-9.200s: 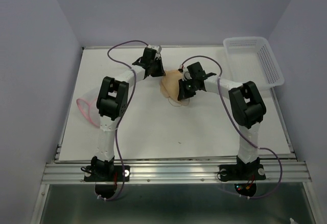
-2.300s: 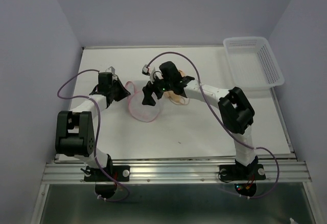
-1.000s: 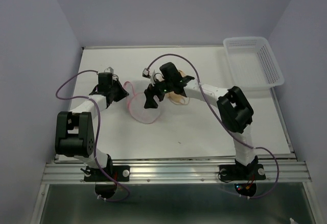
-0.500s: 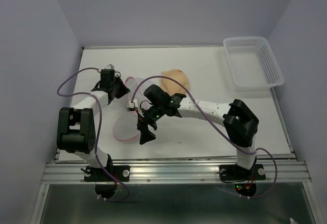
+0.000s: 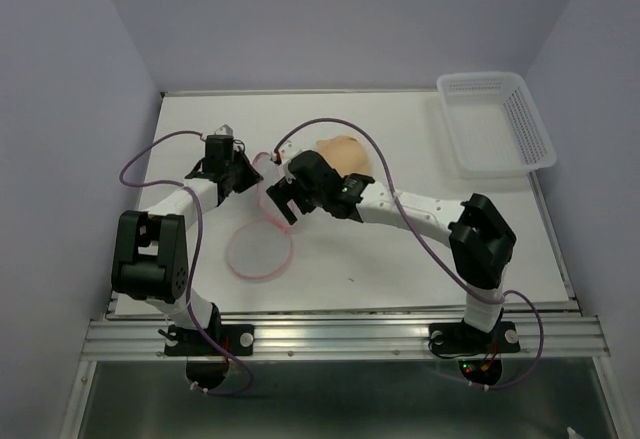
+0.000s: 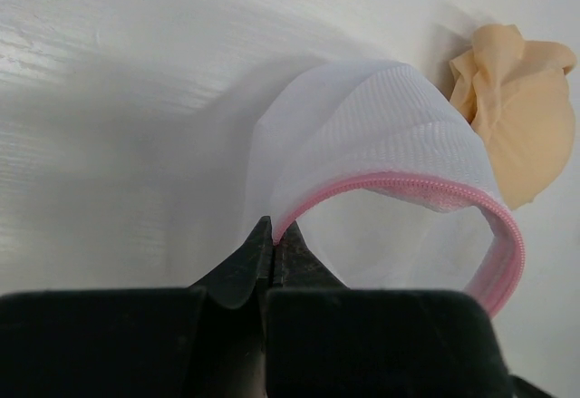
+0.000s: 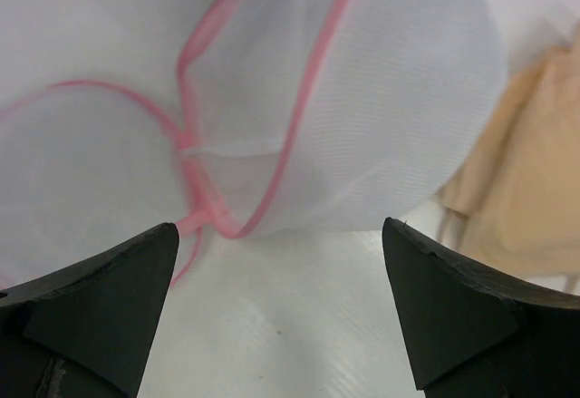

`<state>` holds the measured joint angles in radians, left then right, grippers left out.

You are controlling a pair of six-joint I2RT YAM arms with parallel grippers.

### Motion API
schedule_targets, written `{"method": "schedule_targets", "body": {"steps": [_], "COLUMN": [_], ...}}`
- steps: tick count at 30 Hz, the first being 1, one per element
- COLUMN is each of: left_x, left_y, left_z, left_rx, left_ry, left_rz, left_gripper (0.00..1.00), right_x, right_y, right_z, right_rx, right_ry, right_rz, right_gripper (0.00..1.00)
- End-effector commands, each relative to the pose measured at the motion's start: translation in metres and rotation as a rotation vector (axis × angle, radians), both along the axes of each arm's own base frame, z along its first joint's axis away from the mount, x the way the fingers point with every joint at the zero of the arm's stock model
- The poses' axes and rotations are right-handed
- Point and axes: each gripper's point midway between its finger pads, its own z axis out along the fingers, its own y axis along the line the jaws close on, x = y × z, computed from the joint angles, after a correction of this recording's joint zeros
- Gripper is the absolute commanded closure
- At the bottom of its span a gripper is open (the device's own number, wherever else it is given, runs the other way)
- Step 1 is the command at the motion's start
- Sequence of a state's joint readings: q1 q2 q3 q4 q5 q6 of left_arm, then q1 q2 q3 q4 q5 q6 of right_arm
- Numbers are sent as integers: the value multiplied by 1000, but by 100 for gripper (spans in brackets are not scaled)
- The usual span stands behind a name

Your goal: Place the bra in the laundry bag and zip it closed

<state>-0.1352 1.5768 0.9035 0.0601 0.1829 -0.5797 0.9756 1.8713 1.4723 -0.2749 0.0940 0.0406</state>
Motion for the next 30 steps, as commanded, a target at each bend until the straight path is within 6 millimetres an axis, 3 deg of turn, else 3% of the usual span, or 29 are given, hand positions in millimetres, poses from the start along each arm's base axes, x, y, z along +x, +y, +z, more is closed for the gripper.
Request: {"method": "schedule_targets", "body": {"steps": [1, 4, 7, 8, 9, 11, 14, 15, 18, 19, 20, 21, 24, 25, 28, 30], "left_x": [-2, -5, -7, -8, -9, -10, -11, -10, -13, -16, -14, -15, -17, -17, -21, -23], "left_y": [-5, -4, -1, 0, 0, 2, 4, 6, 14, 17, 19, 20, 16, 13, 5, 14], "left_z": [27, 28, 30, 29, 26, 22, 16, 16, 16, 16, 28, 41, 70, 93, 136, 150], "left_rx": [-12, 0, 15, 21, 27, 40, 54, 63, 103, 115, 123, 123, 103, 91, 81, 122], "left_ry": [-68, -62, -57, -56, -52, -41, -22, -26, 6, 21, -2, -19, -78, -132, -213, -239], "left_rz": [7, 15, 26, 27, 25, 30, 25, 31, 64, 70, 80, 85, 79, 72, 55, 94], "left_gripper": [100, 100, 100, 100, 100, 100, 100, 100, 100, 100, 100, 100, 100, 100, 100, 91], "right_x": [59, 69, 81, 84, 90, 95, 104, 105, 101, 97, 94, 91, 83, 80, 72, 65], "right_y": [-10, 2, 11, 13, 13, 11, -2, -9, -20, -24, -28, -33, -35, -37, -32, -36], "right_z": [32, 23, 10, 11, 15, 19, 17, 25, 37, 57, 63, 87, 120, 139, 173, 184], "right_rx": [49, 72, 90, 102, 128, 134, 100, 94, 95, 123, 125, 157, 199, 234, 313, 334], "right_ry": [-175, -185, -198, -214, -252, -278, -318, -337, -348, -361, -362, -382, -403, -411, -419, -396], "right_rz": [-292, -302, -306, -311, -333, -360, -438, -468, -479, -480, -478, -478, -435, -427, -381, -376], "right_gripper": [0, 0, 10, 15, 27, 35, 62, 76, 89, 92, 95, 99, 99, 99, 99, 99]}}
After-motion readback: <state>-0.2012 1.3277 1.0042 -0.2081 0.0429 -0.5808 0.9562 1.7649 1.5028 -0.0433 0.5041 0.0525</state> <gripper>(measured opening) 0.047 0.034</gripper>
